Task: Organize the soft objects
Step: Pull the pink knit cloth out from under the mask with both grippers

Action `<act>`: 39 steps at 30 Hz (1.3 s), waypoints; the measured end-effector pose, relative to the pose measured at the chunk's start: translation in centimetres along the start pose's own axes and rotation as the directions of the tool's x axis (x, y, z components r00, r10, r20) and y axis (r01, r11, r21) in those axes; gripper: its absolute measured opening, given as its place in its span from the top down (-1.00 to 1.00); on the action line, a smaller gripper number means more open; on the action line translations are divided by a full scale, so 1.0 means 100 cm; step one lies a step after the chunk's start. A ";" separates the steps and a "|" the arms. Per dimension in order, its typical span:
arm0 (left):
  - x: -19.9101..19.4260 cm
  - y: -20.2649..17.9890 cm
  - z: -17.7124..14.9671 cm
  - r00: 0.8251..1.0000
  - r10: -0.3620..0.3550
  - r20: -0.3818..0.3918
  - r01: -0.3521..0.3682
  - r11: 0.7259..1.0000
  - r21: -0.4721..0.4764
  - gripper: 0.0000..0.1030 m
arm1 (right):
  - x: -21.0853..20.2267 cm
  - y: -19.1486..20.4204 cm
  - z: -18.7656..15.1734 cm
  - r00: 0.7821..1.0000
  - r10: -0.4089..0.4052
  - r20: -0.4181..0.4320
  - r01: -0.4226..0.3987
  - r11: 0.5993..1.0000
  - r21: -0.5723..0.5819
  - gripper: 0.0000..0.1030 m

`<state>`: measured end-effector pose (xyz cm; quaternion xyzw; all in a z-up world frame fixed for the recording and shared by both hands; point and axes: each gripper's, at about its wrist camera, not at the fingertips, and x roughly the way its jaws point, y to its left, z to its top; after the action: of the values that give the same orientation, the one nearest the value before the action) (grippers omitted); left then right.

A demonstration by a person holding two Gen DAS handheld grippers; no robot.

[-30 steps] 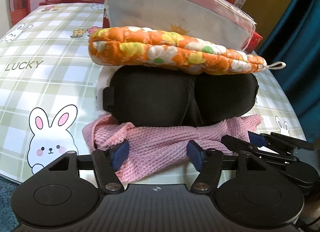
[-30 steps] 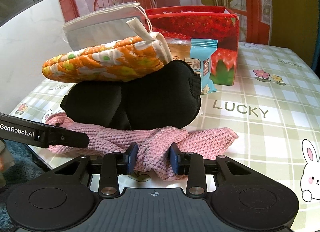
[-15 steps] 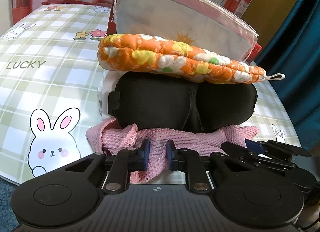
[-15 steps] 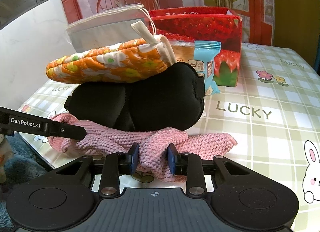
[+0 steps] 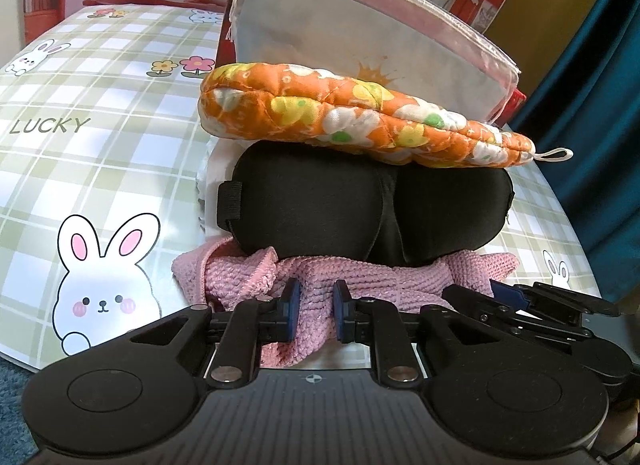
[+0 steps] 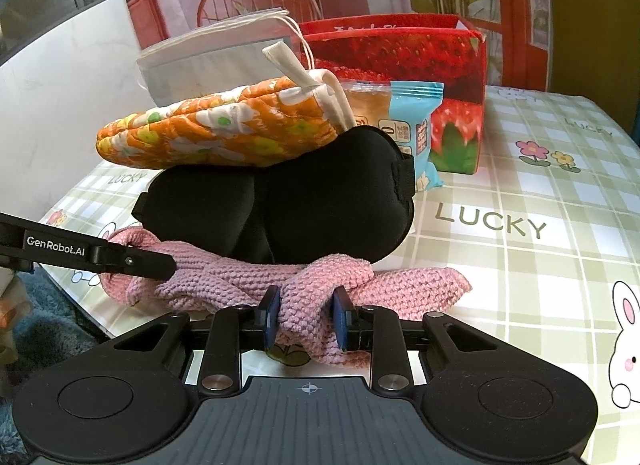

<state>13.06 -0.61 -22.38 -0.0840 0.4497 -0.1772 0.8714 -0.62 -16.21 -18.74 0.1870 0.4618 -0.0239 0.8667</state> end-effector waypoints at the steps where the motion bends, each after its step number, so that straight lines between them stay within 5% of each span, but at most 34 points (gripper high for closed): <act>1: 0.000 0.000 0.000 1.000 0.000 0.000 0.000 1.000 0.001 0.64 | 0.000 0.000 0.000 1.000 0.000 0.000 0.000 1.000 0.001 0.51; 12: -0.012 -0.002 0.001 1.000 -0.020 0.024 0.019 1.000 0.005 0.76 | -0.003 -0.001 0.003 1.000 0.006 0.010 -0.006 1.000 0.004 0.56; 20: -0.051 -0.014 0.007 0.987 -0.072 0.143 0.063 0.996 0.066 0.77 | -0.044 -0.001 0.016 0.989 0.066 0.134 -0.067 0.998 0.006 0.60; 28: -0.067 -0.026 0.008 0.981 -0.103 0.164 0.085 0.990 0.114 0.77 | -0.072 -0.001 0.022 0.982 0.065 0.178 -0.070 0.997 0.022 0.60; 39: -0.077 -0.023 0.012 0.985 -0.126 0.114 0.114 0.988 0.107 0.77 | -0.075 -0.004 0.022 0.993 0.066 0.102 -0.074 0.994 0.081 0.60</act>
<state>9.40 0.17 -15.17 -0.0776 0.3810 -0.2464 0.8878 -3.23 -18.31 -11.70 0.2381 0.4099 -0.0223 0.8802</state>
